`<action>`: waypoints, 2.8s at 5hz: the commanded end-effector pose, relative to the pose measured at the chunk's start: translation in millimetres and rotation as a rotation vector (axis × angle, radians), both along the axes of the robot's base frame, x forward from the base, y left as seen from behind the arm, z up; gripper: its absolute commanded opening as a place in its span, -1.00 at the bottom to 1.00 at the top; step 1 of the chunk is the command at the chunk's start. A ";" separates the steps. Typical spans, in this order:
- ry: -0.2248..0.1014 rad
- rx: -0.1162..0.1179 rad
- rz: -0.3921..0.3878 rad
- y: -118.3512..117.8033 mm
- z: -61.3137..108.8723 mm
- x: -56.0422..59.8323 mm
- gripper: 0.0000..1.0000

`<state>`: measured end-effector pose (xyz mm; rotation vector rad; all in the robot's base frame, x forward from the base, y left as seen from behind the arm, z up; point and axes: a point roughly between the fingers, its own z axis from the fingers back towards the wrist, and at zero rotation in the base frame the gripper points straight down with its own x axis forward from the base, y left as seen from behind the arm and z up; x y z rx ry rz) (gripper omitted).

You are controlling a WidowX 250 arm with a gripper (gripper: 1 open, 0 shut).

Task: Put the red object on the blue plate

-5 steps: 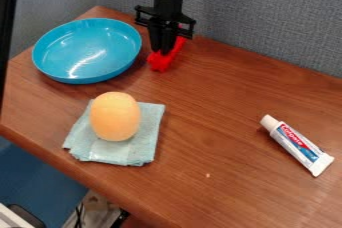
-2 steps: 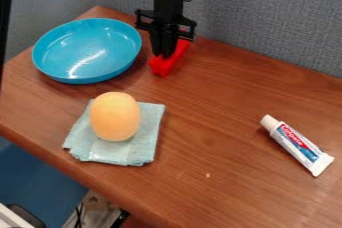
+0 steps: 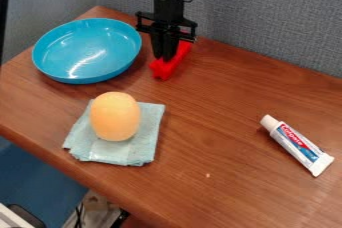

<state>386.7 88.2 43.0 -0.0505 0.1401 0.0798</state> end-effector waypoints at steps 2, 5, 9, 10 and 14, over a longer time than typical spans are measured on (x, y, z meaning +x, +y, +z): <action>-0.130 0.007 0.029 9.6 58.6 -0.5 -1.00; -0.180 0.011 0.077 28.4 88.6 -12.8 -1.00; -0.138 0.126 0.211 105.4 61.7 -31.2 -1.00; -0.120 0.149 0.226 112.6 47.1 -32.3 -1.00; -0.090 0.181 0.277 123.1 17.7 -34.2 1.00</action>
